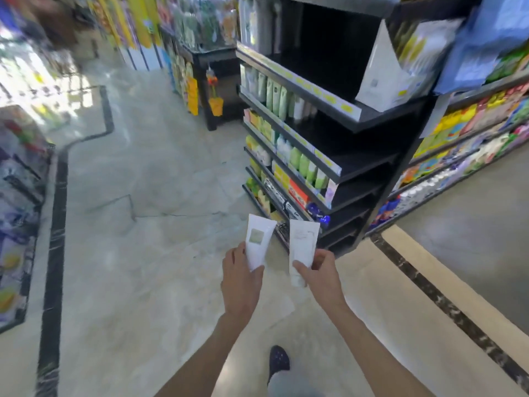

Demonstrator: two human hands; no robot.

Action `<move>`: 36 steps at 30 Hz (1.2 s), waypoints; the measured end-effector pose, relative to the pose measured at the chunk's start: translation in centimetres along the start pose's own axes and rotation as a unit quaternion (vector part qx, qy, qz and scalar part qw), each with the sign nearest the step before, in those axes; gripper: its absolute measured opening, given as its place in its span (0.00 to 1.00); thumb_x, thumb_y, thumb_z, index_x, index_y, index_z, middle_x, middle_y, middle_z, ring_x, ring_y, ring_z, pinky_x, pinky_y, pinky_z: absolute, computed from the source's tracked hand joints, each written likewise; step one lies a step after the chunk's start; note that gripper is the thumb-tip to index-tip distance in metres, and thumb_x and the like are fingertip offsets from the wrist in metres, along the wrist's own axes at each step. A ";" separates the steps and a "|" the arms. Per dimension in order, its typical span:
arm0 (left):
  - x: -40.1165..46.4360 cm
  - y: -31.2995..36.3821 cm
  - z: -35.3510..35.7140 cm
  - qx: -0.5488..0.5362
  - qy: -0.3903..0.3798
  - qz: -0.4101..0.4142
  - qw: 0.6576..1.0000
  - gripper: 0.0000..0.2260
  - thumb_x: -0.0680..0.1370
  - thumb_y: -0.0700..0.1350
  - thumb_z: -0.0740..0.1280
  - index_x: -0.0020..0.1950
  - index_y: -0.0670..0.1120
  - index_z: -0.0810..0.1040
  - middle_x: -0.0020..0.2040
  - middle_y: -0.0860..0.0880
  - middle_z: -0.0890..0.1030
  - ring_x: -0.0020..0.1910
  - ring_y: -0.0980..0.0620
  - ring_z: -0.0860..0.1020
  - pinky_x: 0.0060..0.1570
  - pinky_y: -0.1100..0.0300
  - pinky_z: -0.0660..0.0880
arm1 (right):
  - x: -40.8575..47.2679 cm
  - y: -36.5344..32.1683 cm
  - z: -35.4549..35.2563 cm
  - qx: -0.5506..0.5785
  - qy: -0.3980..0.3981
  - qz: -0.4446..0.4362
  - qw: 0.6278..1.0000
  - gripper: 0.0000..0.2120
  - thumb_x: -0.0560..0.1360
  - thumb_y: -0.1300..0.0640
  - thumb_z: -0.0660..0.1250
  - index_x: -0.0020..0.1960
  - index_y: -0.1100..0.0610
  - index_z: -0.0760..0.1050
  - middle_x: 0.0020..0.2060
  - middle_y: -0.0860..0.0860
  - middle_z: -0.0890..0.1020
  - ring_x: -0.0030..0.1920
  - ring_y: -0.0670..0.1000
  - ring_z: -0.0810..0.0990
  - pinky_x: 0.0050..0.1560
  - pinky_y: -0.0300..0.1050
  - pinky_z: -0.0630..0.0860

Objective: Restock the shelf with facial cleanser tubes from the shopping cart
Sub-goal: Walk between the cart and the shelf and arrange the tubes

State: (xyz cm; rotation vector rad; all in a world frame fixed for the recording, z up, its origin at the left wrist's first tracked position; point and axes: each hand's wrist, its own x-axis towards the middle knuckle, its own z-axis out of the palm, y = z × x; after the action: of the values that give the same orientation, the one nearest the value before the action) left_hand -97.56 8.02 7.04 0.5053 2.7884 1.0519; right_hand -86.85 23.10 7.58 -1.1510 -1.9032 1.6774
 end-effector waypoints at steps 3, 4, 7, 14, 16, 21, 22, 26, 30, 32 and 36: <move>5.4 0.9 -0.1 -0.007 0.015 -0.009 1.000 0.28 0.75 0.48 0.73 0.73 0.51 0.68 0.66 0.52 0.70 0.67 0.49 0.70 0.47 0.50 0.77 | 5.2 -2.1 1.8 -0.002 -0.005 -0.005 1.000 0.22 0.73 0.57 0.78 0.60 0.53 0.68 0.54 0.48 0.80 0.51 0.45 0.81 0.48 0.49 0.81; 7.2 1.1 -0.1 -0.014 0.019 -0.007 1.000 0.28 0.75 0.48 0.73 0.74 0.51 0.68 0.66 0.52 0.70 0.66 0.49 0.70 0.47 0.51 0.76 | 6.8 -2.9 2.4 -0.005 -0.008 -0.005 1.000 0.22 0.73 0.56 0.78 0.59 0.51 0.68 0.53 0.48 0.81 0.51 0.45 0.82 0.49 0.52 0.82; 12.3 1.9 0.2 -0.027 0.027 0.002 0.999 0.29 0.75 0.47 0.73 0.74 0.50 0.67 0.66 0.51 0.70 0.65 0.48 0.71 0.47 0.51 0.76 | 11.3 -5.0 4.1 -0.021 -0.010 -0.018 1.000 0.21 0.74 0.57 0.77 0.58 0.52 0.68 0.51 0.45 0.80 0.49 0.42 0.80 0.44 0.44 0.79; 23.4 3.2 1.5 -0.072 0.016 0.043 0.996 0.29 0.74 0.43 0.73 0.74 0.47 0.68 0.65 0.49 0.71 0.63 0.48 0.71 0.55 0.53 0.75 | 20.3 -7.9 7.0 -0.030 0.011 -0.029 0.999 0.23 0.75 0.54 0.77 0.63 0.53 0.68 0.55 0.46 0.79 0.54 0.45 0.80 0.51 0.46 0.78; 27.0 3.7 1.8 -0.087 0.000 0.039 0.995 0.29 0.74 0.43 0.73 0.74 0.48 0.69 0.64 0.49 0.71 0.63 0.49 0.71 0.54 0.56 0.73 | 22.6 -8.6 7.9 -0.026 0.022 -0.025 0.999 0.25 0.75 0.52 0.76 0.65 0.53 0.67 0.56 0.45 0.79 0.55 0.44 0.79 0.49 0.42 0.77; 36.8 4.1 2.9 -0.079 -0.045 0.100 0.991 0.29 0.74 0.45 0.74 0.72 0.48 0.69 0.64 0.49 0.70 0.63 0.47 0.72 0.54 0.53 0.73 | 28.7 -10.5 11.1 -0.012 0.079 -0.012 0.997 0.23 0.75 0.55 0.76 0.65 0.52 0.68 0.57 0.46 0.80 0.55 0.43 0.80 0.47 0.36 0.75; 38.8 4.1 3.1 -0.075 -0.056 0.113 0.989 0.29 0.74 0.46 0.74 0.72 0.47 0.69 0.65 0.49 0.70 0.63 0.47 0.73 0.55 0.52 0.74 | 29.6 -11.1 11.9 -0.011 0.094 -0.008 0.995 0.22 0.76 0.56 0.76 0.64 0.52 0.68 0.56 0.46 0.80 0.54 0.41 0.79 0.46 0.35 0.74; 45.8 4.8 3.0 -0.071 -0.110 0.147 0.980 0.30 0.74 0.45 0.75 0.74 0.46 0.68 0.67 0.47 0.70 0.65 0.45 0.74 0.59 0.47 0.76 | 32.6 -13.7 14.8 0.010 0.162 0.019 0.987 0.23 0.76 0.55 0.75 0.65 0.51 0.67 0.54 0.42 0.78 0.52 0.37 0.77 0.46 0.34 0.74; 51.4 5.5 2.7 -0.084 -0.151 0.202 0.964 0.30 0.74 0.46 0.76 0.73 0.48 0.69 0.66 0.48 0.71 0.64 0.47 0.73 0.58 0.49 0.76 | 34.8 -15.7 17.3 0.018 0.221 0.030 0.975 0.22 0.76 0.55 0.75 0.64 0.51 0.68 0.55 0.45 0.80 0.53 0.43 0.80 0.53 0.47 0.80; 53.8 6.2 3.1 -0.100 -0.171 0.226 0.954 0.29 0.74 0.46 0.76 0.72 0.47 0.69 0.65 0.49 0.70 0.63 0.48 0.72 0.60 0.52 0.75 | 35.7 -16.2 18.1 0.018 0.242 0.029 0.970 0.20 0.76 0.56 0.75 0.63 0.51 0.69 0.55 0.45 0.80 0.53 0.43 0.80 0.53 0.49 0.81; 57.4 8.9 4.3 -0.130 -0.188 0.235 0.945 0.30 0.74 0.43 0.77 0.72 0.47 0.67 0.65 0.51 0.70 0.64 0.52 0.71 0.63 0.59 0.73 | 37.2 -16.7 18.9 0.016 0.277 0.044 0.960 0.20 0.77 0.55 0.75 0.62 0.50 0.69 0.53 0.42 0.79 0.52 0.41 0.80 0.48 0.44 0.81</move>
State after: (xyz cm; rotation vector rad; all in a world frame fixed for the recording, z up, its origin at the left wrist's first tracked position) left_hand -148.00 36.95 10.04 1.2261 2.2027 1.2230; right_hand -128.66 39.43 9.73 -1.5155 -1.4842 1.2382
